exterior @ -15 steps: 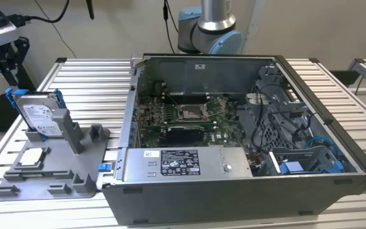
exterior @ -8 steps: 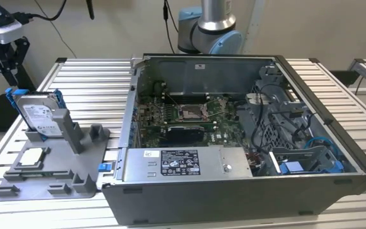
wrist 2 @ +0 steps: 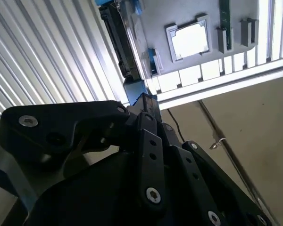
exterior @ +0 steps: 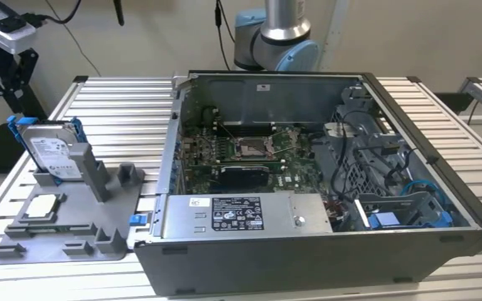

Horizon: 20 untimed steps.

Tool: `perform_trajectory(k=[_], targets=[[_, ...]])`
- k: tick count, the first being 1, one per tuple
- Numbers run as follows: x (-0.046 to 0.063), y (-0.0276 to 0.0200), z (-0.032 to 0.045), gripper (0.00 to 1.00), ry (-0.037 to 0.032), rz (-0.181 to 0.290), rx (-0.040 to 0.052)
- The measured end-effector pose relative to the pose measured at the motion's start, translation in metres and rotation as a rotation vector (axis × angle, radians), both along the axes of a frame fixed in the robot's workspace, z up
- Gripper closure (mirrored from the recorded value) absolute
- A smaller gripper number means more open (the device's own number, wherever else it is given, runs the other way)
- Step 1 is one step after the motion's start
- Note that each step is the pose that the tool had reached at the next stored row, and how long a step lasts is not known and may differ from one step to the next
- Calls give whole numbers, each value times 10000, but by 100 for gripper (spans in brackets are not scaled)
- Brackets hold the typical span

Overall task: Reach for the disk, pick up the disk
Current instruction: 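Pick up the disk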

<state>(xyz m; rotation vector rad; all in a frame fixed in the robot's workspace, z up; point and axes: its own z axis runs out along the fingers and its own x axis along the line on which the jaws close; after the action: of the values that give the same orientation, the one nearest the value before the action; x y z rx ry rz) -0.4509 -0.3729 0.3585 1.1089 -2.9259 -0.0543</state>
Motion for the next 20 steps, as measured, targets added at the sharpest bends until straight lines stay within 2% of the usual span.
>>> perform_trajectory(k=[5,11,16,20], targets=[[0,0,0,100,-20,917,-1],[1,0,0,100,-93,2007,-3],[0,0,-3,100,-101,2910,3],[0,0,-1,100,-98,3062,2]])
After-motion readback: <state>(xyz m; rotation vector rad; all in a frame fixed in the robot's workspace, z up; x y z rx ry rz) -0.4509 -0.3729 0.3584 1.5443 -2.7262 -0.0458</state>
